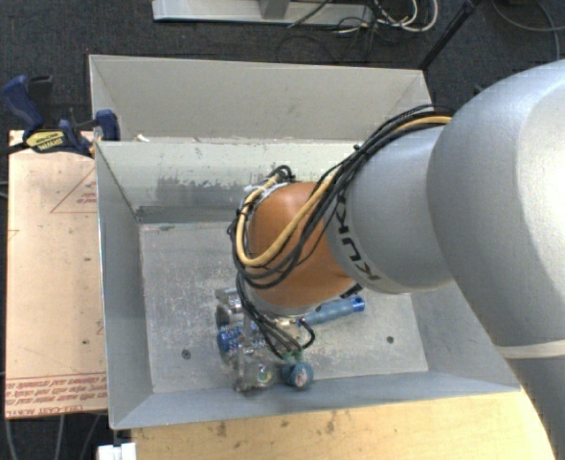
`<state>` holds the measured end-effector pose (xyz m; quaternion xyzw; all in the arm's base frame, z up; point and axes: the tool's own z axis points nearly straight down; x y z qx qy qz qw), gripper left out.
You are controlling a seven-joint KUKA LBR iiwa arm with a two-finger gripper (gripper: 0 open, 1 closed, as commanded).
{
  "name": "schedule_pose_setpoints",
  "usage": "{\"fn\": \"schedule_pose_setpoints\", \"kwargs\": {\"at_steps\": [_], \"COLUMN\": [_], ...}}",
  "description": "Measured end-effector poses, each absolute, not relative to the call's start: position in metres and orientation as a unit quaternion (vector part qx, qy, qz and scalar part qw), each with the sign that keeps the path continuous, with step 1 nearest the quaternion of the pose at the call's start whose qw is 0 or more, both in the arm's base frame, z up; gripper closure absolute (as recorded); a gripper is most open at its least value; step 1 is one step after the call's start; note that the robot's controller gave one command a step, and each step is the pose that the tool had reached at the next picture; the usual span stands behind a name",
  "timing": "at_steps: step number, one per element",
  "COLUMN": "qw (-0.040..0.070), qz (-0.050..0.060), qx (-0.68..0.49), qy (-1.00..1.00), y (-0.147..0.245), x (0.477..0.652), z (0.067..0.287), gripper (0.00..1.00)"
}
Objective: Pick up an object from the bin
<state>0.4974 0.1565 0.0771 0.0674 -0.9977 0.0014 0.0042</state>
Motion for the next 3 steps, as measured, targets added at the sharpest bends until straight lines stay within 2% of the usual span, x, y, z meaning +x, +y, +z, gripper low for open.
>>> {"fn": "schedule_pose_setpoints", "kwargs": {"at_steps": [1,2,3], "qw": [0.001,0.000,-0.003], "qz": [0.000,-0.001,0.000], "qx": [0.053,0.055,0.229], "qy": [-0.999,-0.998,-0.973], "y": [0.131,0.132,0.090], "x": [0.509,0.508,0.491], "z": [0.069,0.069,0.219], "gripper": [0.00,1.00,1.00]}}
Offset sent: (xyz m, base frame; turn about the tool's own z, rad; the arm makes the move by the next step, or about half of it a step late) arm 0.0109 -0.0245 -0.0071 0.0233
